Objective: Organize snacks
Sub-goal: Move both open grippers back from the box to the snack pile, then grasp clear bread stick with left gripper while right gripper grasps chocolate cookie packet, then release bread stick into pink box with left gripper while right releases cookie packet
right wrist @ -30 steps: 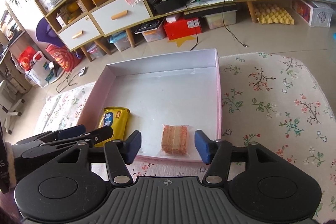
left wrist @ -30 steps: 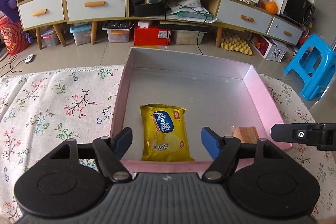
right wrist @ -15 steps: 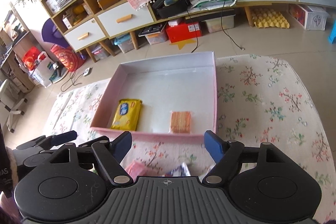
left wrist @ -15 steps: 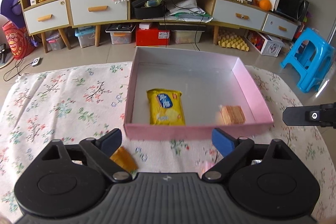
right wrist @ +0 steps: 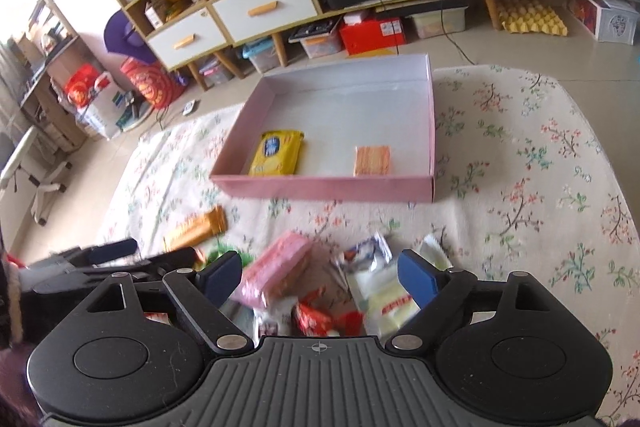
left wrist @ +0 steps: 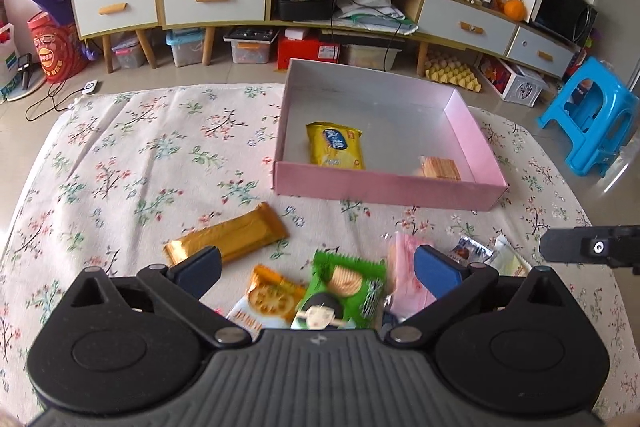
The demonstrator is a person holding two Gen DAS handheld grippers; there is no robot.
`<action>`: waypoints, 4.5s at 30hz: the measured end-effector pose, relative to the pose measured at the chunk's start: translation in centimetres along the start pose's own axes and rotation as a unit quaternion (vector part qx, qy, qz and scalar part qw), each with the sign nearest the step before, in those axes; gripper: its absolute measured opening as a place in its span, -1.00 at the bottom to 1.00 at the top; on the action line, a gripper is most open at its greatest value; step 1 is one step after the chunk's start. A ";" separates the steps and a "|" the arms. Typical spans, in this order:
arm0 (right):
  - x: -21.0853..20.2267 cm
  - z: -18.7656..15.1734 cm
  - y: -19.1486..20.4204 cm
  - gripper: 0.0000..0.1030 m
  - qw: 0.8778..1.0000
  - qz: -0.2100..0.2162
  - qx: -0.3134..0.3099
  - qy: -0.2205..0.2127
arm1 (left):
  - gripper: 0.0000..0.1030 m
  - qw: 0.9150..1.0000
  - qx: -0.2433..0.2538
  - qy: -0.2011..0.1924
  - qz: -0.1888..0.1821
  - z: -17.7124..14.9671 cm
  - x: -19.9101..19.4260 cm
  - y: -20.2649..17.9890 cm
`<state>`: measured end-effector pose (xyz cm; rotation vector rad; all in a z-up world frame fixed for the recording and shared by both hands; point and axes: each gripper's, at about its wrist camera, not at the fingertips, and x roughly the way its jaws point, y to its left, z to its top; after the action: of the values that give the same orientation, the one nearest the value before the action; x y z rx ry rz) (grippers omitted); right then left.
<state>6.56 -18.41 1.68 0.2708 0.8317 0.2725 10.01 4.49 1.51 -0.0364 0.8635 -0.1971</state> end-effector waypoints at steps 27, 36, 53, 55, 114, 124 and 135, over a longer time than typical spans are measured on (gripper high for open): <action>2.8 -9.2 3.1 0.70 0.989 0.027 -0.128 0.070 | 0.99 0.995 0.070 0.051 -0.049 -7.9 -3.0 1.0; 3.7 -10.0 3.5 0.69 0.982 -0.010 -0.172 0.083 | 0.97 0.991 0.095 0.069 -0.058 -8.8 -2.4 -0.1; 4.0 -9.4 2.6 0.57 0.986 0.007 -0.150 0.068 | 0.09 0.989 0.091 0.080 -0.084 -10.6 -0.6 -2.7; 4.2 -9.5 2.7 0.51 0.987 0.011 -0.149 0.064 | 0.00 0.990 0.087 0.075 -0.082 -10.5 -0.5 -2.6; -1.0 -2.6 1.0 -0.42 0.997 0.072 -0.007 0.002 | -0.49 0.990 -0.034 0.029 -0.131 -3.8 -2.0 -1.1; -0.4 0.5 -1.1 -0.42 0.998 0.043 0.042 -0.033 | -0.50 0.990 -0.068 0.011 -0.122 -0.5 -0.4 -1.4; 2.4 3.0 -2.7 -0.42 0.995 0.023 0.091 -0.036 | -0.50 0.987 -0.111 0.003 -0.116 2.5 2.7 -1.5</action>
<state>10.72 -20.47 1.07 0.4692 0.7803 0.2289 13.33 2.38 1.30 -0.3466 0.8840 -0.3190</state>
